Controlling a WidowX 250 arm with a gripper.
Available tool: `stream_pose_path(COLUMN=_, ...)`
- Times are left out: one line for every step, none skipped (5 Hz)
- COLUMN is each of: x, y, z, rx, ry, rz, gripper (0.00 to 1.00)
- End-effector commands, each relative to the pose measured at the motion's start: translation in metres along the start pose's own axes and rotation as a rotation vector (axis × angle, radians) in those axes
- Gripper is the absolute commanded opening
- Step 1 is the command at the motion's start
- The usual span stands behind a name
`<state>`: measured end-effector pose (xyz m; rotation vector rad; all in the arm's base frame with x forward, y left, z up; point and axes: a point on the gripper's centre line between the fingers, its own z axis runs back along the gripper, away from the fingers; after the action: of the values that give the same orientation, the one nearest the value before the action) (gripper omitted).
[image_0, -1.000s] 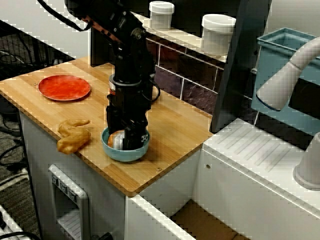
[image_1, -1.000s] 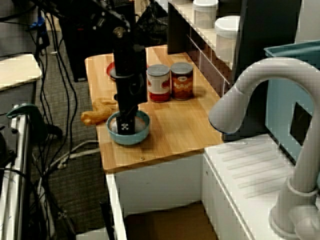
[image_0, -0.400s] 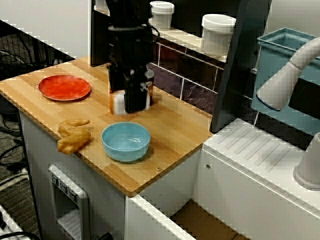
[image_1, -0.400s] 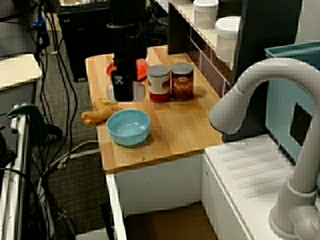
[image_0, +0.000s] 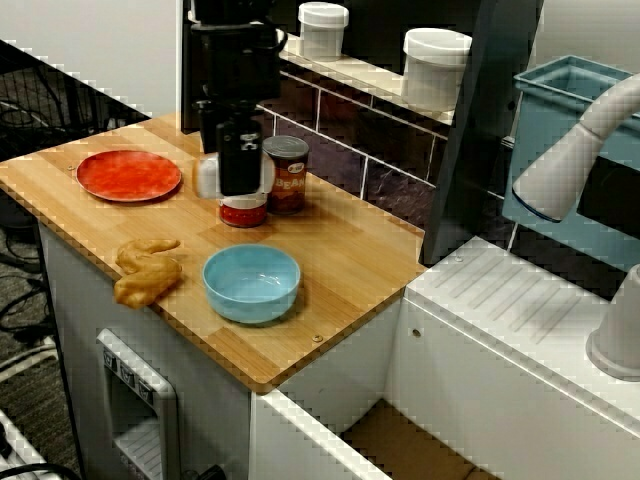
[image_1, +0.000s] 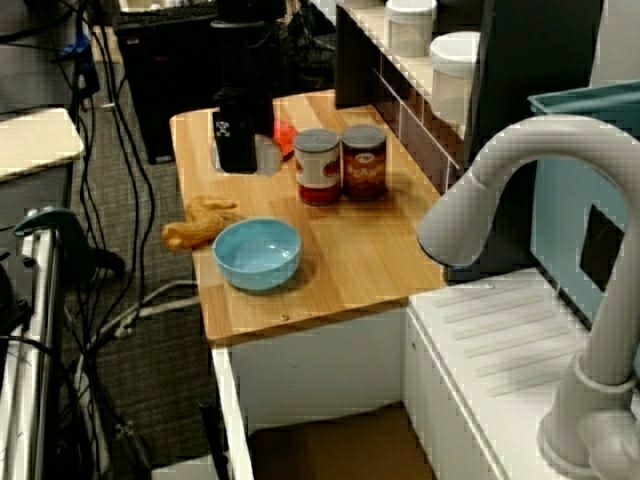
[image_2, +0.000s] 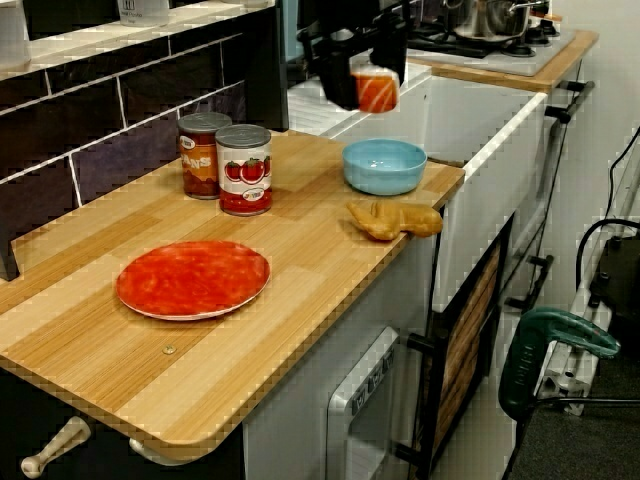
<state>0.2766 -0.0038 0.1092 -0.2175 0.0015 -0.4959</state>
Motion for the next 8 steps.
stream_pose_path(x=-0.012, y=0.064, z=0.029, rx=0.011, ry=-0.077, rz=-0.124, gripper=0.00)
stream_pose_path(x=-0.028, y=0.084, z=0.033, rx=0.022, ry=-0.096, rz=-0.093, gripper=0.00)
stream_pose_path(x=-0.041, y=0.100, z=0.032, rx=0.049, ry=-0.093, rz=-0.078, gripper=0.00)
stream_pose_path(x=-0.049, y=0.113, z=0.030, rx=0.069, ry=-0.086, rz=-0.047, gripper=0.00)
stream_pose_path(x=-0.058, y=0.121, z=0.029, rx=0.122, ry=-0.094, rz=0.003, gripper=0.00)
stream_pose_path(x=-0.067, y=0.129, z=0.029, rx=0.191, ry=-0.101, rz=0.069, gripper=0.00)
stream_pose_path(x=-0.069, y=0.131, z=0.028, rx=0.226, ry=-0.086, rz=0.074, gripper=0.00)
stream_pose_path(x=-0.073, y=0.137, z=0.027, rx=0.257, ry=-0.084, rz=0.105, gripper=0.00)
